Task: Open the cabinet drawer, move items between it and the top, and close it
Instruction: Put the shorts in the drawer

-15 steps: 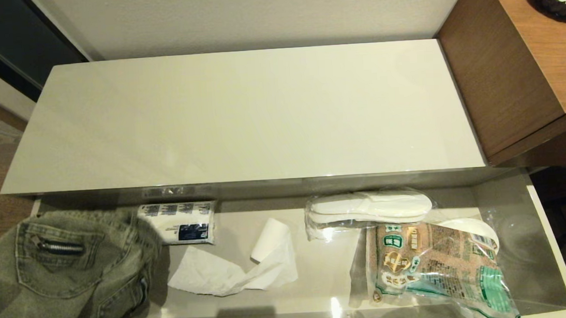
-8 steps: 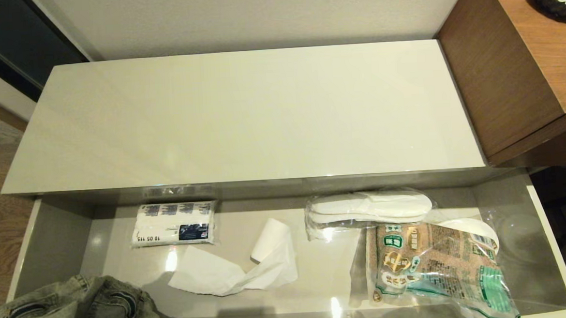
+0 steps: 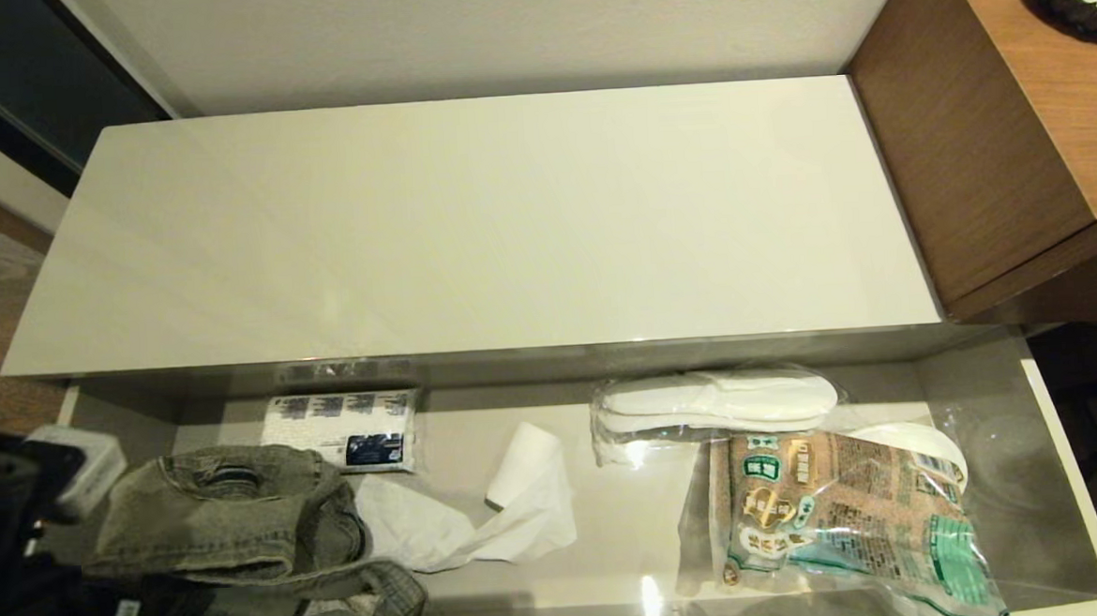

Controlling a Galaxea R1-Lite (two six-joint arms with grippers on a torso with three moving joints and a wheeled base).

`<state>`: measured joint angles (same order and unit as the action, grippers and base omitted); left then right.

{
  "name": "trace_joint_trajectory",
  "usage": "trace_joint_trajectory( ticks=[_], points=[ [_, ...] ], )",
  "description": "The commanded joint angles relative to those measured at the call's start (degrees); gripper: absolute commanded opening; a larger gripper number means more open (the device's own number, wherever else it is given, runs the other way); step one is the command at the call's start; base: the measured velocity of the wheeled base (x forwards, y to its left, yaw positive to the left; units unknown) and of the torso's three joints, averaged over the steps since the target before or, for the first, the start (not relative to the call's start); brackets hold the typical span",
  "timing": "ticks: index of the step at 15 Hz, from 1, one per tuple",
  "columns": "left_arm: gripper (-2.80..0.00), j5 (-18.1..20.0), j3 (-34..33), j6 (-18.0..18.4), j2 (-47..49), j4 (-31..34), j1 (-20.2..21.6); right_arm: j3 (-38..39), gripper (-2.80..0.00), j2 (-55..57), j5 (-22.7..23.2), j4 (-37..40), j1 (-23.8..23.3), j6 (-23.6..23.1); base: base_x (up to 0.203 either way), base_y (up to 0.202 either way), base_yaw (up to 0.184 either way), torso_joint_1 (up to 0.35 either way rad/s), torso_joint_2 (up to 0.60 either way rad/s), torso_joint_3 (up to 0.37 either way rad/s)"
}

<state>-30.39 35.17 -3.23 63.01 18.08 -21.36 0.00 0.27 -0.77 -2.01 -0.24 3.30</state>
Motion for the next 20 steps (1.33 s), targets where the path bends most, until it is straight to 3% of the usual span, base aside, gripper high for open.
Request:
trace_joint_trajectory(
  ticks=[1,4,5,8,9,11,14,18,20],
  points=[
    [-2.80,1.1,-1.8,-5.1,10.8,-2.2,0.2,0.1,-2.80,0.1,0.0,0.0,0.0,0.0,0.000,0.000,0.000,0.000,0.00,0.000],
    [-2.80,4.6,-5.8,-18.2,19.8,-4.5,0.1,0.0,-2.80,0.1,0.0,0.0,0.0,0.0,0.000,0.000,0.000,0.000,0.00,0.000],
    [-2.80,5.6,-6.5,-20.2,21.7,-6.5,0.1,0.1,-2.80,0.1,0.0,0.0,0.0,0.0,0.000,0.000,0.000,0.000,0.00,0.000],
    [-2.80,6.3,-7.4,-21.0,25.5,-10.4,0.2,0.0,-2.80,0.1,0.0,0.0,0.0,0.0,0.000,0.000,0.000,0.000,0.00,0.000],
    [0.00,6.3,-8.6,-21.7,28.2,-13.0,0.4,0.1,-2.80,0.1,0.0,0.0,0.0,0.0,0.000,0.000,0.000,0.000,0.00,0.000],
    [0.00,6.2,-11.2,-23.1,32.0,-19.2,0.9,0.1,-2.80,0.1,0.0,-0.1,0.0,0.0,0.000,0.000,0.000,0.000,0.00,0.000],
    [0.00,6.2,-9.6,-23.4,35.3,-22.6,2.0,0.0,-2.80,0.1,0.0,-0.1,0.0,0.0,0.000,0.000,0.000,0.000,0.00,0.000],
    [0.00,6.5,2.4,-23.5,38.3,-20.6,5.9,0.0,-2.80,0.1,0.0,0.0,0.0,0.0,0.000,0.000,0.000,0.000,0.00,0.000],
    [0.00,6.9,8.2,-26.3,37.7,-14.9,8.2,0.1,-2.80,0.1,0.0,0.0,0.0,0.0,0.000,0.000,0.000,0.000,0.00,0.000]
  ],
)
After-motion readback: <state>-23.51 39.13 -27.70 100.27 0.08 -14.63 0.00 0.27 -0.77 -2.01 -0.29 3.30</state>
